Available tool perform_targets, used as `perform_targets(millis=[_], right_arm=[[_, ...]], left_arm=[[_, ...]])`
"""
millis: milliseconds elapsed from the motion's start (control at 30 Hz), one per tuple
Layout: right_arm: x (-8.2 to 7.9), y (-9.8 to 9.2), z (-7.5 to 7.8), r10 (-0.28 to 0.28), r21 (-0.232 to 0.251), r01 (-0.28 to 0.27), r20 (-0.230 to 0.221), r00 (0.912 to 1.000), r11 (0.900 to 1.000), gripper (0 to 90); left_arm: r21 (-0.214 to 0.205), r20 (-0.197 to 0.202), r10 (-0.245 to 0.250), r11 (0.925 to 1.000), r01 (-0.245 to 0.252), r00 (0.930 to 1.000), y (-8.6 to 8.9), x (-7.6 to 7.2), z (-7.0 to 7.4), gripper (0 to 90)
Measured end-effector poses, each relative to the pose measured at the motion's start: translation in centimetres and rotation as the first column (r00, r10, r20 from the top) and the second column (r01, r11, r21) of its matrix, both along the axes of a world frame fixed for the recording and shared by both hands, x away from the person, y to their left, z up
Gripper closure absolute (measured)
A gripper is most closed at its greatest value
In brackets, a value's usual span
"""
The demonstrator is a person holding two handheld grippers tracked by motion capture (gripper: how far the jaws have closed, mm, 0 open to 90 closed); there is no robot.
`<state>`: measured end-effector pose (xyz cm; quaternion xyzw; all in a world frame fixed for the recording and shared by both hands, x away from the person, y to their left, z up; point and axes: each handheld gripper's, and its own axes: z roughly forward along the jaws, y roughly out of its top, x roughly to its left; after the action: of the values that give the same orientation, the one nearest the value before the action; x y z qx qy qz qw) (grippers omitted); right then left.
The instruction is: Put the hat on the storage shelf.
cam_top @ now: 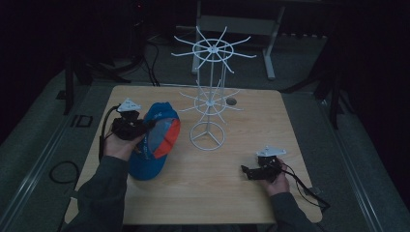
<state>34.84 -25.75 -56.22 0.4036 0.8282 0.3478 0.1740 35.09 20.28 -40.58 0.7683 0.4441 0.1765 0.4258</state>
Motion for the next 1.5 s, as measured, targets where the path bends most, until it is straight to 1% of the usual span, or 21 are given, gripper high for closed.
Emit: perform_targets(millis=[67, 433, 600, 1033, 1167, 1500], right_arm=[[0.0, 0.0, 0.0, 0.0, 0.0, 0.0, 0.0, 1.0, 1.0, 11.7], [0.0, 0.0, 0.0, 0.0, 0.0, 0.0, 0.0, 1.0, 1.0, 11.7], [0.0, 0.0, 0.0, 0.0, 0.001, 0.0, 0.0, 1.0, 1.0, 11.7], [0.0, 0.0, 0.0, -0.001, 0.001, 0.001, -0.002, 1.0, 1.0, 11.7], [0.0, 0.0, 0.0, 0.0, 0.001, 0.0, 0.0, 1.0, 1.0, 11.7], [0.0, 0.0, 0.0, 0.0, 0.0, 0.0, 0.001, 1.0, 1.0, 11.7]], left_arm=[[-0.001, 0.009, -0.01, 0.9999, 0.01, 0.9999, 0.1, -0.1, 0.2, 89.7], [-0.002, 0.036, -0.021, 0.9998, 0.021, 0.9991, 0.8, -0.2, 1.0, 89.7], [-0.015, 0.049, -0.037, 0.9992, 0.038, 0.9981, 1.0, -0.2, 1.3, 89.7], [-0.049, 0.068, -0.056, 0.997, 0.06, 0.9961, 1.8, -0.4, 2.1, 89.7], [-0.054, 0.069, -0.062, 0.9964, 0.066, 0.9957, 1.9, -0.4, 2.3, 89.7], [-0.059, 0.09, -0.068, 0.9955, 0.073, 0.9936, 2.1, -0.3, 3.1, 89.7]])
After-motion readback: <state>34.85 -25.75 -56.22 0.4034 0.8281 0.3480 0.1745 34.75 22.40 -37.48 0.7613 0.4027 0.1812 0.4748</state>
